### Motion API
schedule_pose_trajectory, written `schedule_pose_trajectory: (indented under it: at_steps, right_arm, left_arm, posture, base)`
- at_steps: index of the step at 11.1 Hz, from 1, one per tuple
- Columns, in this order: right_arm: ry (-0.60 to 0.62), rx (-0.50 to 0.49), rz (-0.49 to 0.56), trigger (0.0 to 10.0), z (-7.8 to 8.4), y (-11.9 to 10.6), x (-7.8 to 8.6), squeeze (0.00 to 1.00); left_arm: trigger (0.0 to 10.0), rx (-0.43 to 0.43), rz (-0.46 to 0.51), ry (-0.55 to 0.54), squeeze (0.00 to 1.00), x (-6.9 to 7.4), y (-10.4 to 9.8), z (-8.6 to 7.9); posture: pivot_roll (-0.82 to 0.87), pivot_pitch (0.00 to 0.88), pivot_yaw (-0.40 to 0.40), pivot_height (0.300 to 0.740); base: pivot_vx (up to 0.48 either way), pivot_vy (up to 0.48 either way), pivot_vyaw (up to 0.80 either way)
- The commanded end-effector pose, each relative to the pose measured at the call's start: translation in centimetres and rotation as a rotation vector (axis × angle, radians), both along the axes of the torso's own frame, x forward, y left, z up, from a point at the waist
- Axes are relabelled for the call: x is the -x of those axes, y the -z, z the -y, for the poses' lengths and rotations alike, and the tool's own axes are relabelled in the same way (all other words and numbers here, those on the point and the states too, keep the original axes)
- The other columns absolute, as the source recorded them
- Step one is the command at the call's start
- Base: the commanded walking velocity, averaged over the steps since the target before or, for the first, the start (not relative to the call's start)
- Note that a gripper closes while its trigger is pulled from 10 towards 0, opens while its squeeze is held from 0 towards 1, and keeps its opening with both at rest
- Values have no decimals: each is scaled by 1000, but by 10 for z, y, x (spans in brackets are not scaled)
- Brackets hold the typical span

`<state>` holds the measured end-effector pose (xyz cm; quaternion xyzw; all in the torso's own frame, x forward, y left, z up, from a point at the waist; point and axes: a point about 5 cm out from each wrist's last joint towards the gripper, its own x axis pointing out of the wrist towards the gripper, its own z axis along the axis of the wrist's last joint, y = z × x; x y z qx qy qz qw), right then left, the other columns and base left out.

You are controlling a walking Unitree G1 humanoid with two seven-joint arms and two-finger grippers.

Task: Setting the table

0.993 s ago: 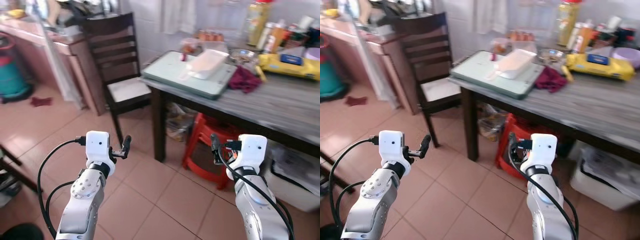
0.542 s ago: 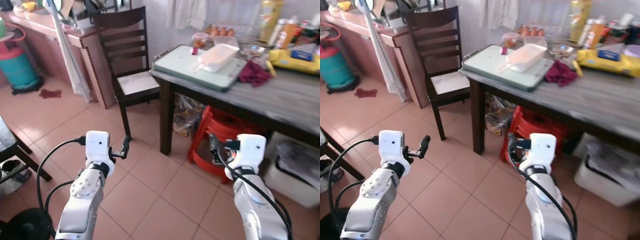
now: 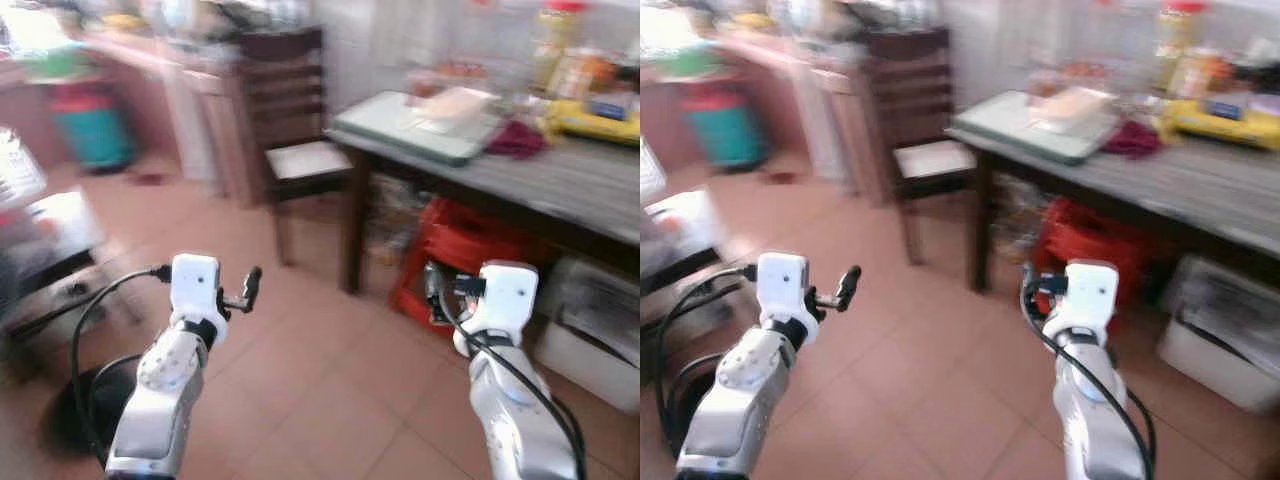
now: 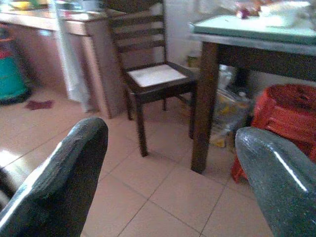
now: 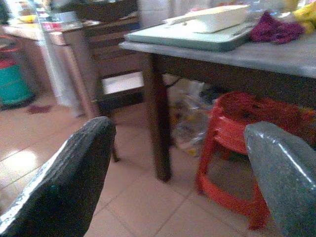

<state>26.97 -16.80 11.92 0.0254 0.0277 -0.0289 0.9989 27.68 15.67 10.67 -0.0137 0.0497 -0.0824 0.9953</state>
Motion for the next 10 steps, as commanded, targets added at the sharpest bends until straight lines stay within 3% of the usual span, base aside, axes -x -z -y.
schedule_pose_trajectory:
  at_steps: [1, 4, 7, 9, 10]
  right_arm:
    - [25, 9, 4, 10000, 5, -1, 2, 0]
    - [36, 16, 19, 10000, 10, -6, 0, 0]
    - [32, 25, 15, 10000, 8, -6, -1, 0]
    - [31, 27, 14, 10000, 7, -6, -1, 0]
    - [31, 29, 13, 10000, 7, -5, -1, 0]
  left_arm:
    - [10000, 30, 24, 27, 0, -1, -4, -1]
    - [10000, 35, 59, 28, 0, -3, -10, 2]
    - [10000, 43, 65, 38, 0, -2, -9, 4]
    - [10000, 97, 21, 34, 0, 3, -4, 9]
    - [10000, 71, 35, 66, 0, 5, -3, 11]
  posture:
    - [-3, 0, 52, 740]
    - [-2, 0, 44, 740]
    - [-5, 0, 47, 740]
    - [-10, 0, 53, 740]
    - [-11, 0, 55, 740]
  base:
    - [0, 0, 0]
    - [0, 0, 0]
    - [0, 0, -769]
    - [0, 0, -800]
    - [0, 0, -800]
